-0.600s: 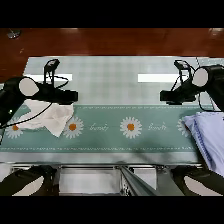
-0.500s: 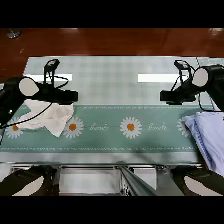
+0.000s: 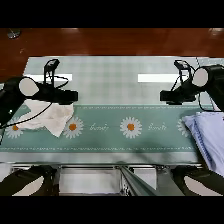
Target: Fold the shirts.
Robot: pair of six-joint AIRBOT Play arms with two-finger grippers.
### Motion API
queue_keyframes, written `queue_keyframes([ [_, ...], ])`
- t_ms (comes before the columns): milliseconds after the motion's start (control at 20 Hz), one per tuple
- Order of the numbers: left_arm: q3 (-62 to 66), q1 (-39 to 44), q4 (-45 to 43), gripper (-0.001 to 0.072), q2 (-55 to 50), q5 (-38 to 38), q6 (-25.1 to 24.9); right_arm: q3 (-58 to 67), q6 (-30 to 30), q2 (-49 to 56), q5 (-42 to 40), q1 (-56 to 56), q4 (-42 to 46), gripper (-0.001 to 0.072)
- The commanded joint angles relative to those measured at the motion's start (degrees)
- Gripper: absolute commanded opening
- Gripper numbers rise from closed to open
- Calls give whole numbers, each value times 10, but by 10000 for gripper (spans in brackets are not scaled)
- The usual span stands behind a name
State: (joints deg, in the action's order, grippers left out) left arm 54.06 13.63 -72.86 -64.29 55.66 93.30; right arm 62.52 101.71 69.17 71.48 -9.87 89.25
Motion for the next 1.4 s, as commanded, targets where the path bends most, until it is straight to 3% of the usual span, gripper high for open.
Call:
queue_keyframes([
  [0,0,0,0,31,-3,-22,0,0,0,0,-44,-1,7,24],
  [300,0,0,0,37,-6,-44,0,0,7,0,-111,-1,-9,25],
  [350,0,-1,-5,167,-6,-49,0,0,5,1,-97,-1,-17,52],
  [400,0,-1,-22,526,-6,-43,0,0,7,3,-82,1,-14,288],
  [450,1,-2,-38,705,-5,-26,3,0,7,3,-56,2,-12,605],
  [500,10,-5,-61,705,-5,9,3,0,5,2,-18,2,9,632],
  [650,36,-48,-79,700,23,62,9,-2,-51,-9,67,2,34,618],
  [850,22,-144,-94,701,110,59,-49,-59,-31,-113,13,2,35,618],
  [1000,-45,-190,-103,702,142,58,-51,-138,-11,-223,-51,-1,-36,618],
  [1150,-108,-211,-108,701,138,14,-4,-222,14,-306,-82,-1,-78,618],
  [1350,-115,-195,-46,701,133,-105,-47,-271,34,-344,-56,-1,-75,619],
])
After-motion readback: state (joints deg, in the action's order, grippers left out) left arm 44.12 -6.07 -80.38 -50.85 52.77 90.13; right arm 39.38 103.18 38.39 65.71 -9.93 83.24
